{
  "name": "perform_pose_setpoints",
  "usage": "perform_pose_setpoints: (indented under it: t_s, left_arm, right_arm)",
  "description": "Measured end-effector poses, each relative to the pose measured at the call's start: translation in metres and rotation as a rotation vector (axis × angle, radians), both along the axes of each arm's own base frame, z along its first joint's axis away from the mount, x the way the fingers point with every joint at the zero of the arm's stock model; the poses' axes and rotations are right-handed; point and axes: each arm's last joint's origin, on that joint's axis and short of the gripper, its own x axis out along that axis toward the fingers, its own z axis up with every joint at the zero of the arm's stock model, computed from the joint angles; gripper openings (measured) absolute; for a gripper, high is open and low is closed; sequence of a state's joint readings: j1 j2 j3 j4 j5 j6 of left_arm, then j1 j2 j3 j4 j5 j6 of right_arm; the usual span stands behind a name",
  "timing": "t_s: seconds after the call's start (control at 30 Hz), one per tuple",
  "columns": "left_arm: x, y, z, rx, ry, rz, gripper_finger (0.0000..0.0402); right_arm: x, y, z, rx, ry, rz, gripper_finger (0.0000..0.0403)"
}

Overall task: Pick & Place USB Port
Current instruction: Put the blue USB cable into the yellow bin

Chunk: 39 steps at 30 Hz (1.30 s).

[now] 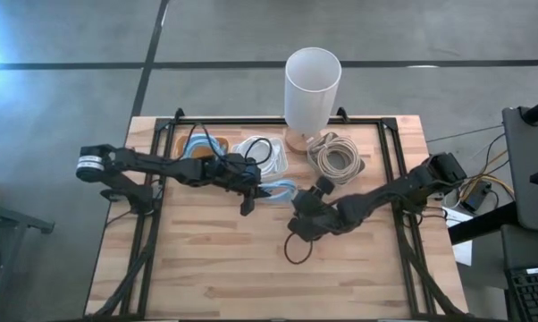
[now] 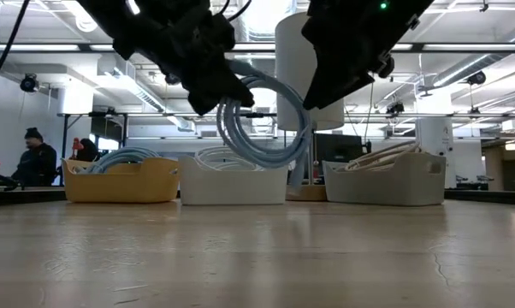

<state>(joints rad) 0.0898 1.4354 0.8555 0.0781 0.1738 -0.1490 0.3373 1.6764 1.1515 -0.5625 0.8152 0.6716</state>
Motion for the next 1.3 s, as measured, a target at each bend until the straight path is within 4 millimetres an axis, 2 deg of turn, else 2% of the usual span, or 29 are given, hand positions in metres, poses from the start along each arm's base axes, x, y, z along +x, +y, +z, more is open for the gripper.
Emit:
perform_pose_setpoints:
  t_s: [0.13, 0.27, 0.6, 0.77, 0.93, 1.13, 1.3]
  left_arm:
    - [-0.012, -0.002, 0.011, -0.059, 0.055, 0.027, 0.0037]
    - [-0.032, -0.005, 0.027, -0.09, 0.197, 0.044, 0.0037]
    - [-0.102, -0.002, 0.124, 0.059, 0.432, 0.261, 0.0036]
    - [-0.127, 0.009, 0.15, 0.137, 0.6, 0.406, 0.0037]
    - [-0.128, 0.029, 0.149, 0.096, 0.665, 0.417, 0.0037]
    - [-0.122, 0.065, 0.125, 0.026, 0.781, 0.329, 0.0038]
    - [-0.124, 0.101, 0.108, -0.079, 0.794, 0.219, 0.0038]
  right_arm:
    - [-0.001, 0.006, -0.001, 0.05, 0.002, 0.023, 0.0179]
    - [-0.003, 0.01, -0.001, 0.054, 0.004, 0.036, 0.0174]
    - [-0.003, 0.01, -0.002, 0.042, 0.016, 0.048, 0.0175]
    - [-0.003, 0.01, -0.002, 0.04, 0.018, 0.051, 0.0171]
    - [-0.003, 0.01, -0.002, 0.038, 0.018, 0.05, 0.0171]
    - [-0.003, 0.01, -0.003, 0.039, 0.019, 0.047, 0.0169]
    - [-0.004, 0.01, -0.005, 0.036, 0.025, 0.049, 0.0173]
